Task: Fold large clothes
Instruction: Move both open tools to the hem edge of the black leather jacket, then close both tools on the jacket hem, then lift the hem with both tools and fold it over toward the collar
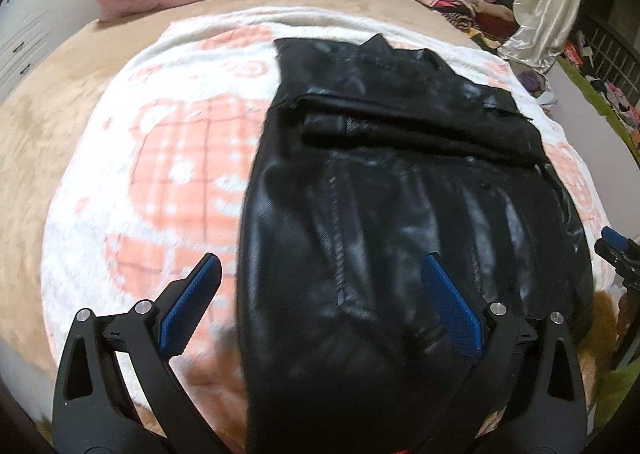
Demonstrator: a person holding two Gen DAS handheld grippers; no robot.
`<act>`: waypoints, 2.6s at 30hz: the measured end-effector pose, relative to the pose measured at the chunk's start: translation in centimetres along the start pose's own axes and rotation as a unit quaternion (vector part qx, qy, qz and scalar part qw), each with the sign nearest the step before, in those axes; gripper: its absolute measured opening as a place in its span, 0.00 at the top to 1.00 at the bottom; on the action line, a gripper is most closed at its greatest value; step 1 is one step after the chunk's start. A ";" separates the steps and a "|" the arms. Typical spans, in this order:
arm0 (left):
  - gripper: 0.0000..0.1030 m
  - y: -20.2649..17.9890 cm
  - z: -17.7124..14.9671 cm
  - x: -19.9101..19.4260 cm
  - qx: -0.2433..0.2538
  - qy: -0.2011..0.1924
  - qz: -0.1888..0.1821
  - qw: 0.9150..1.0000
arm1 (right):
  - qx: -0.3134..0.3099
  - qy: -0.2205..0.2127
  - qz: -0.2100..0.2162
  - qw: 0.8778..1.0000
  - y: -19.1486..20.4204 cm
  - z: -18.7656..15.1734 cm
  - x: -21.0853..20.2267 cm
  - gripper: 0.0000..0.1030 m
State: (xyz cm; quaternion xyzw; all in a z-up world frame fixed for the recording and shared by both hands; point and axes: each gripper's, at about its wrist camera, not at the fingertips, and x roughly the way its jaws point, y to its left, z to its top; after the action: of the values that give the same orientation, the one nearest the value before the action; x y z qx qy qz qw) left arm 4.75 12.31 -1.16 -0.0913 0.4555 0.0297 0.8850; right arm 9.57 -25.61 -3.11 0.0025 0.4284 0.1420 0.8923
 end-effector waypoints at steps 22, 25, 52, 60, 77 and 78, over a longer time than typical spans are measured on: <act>0.47 3.9 -6.6 -0.5 -0.057 0.070 -0.080 0.993 | 0.016 0.075 0.022 0.997 -2.9 -5.5 -0.5 0.05; 0.47 3.7 -7.2 -0.4 -0.057 0.080 -0.094 0.991 | 0.020 0.095 0.042 0.994 -3.0 -5.8 -0.2 0.05; 0.96 4.1 -5.2 -6.7 -0.039 0.011 -0.125 0.991 | 0.034 0.021 0.184 0.982 -4.3 -4.4 -8.1 0.91; 0.96 4.0 0.1 -9.4 -0.049 -0.052 -0.162 0.984 | 0.084 -0.057 0.220 0.970 -5.8 0.8 -10.5 0.92; 0.95 3.2 12.0 -4.9 -0.112 -0.098 -0.190 0.970 | 0.201 -0.119 0.226 0.946 -8.9 13.0 -5.1 0.92; 0.95 3.1 12.8 -4.4 -0.112 -0.099 -0.185 0.971 | 0.203 -0.118 0.223 0.946 -8.9 13.5 -4.6 0.92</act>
State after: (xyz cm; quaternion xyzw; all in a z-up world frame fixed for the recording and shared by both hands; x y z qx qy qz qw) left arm 12.06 17.93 9.24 -0.2690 0.3348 -0.0753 0.8999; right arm 19.38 -33.77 7.81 0.2953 0.3286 0.2463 0.8626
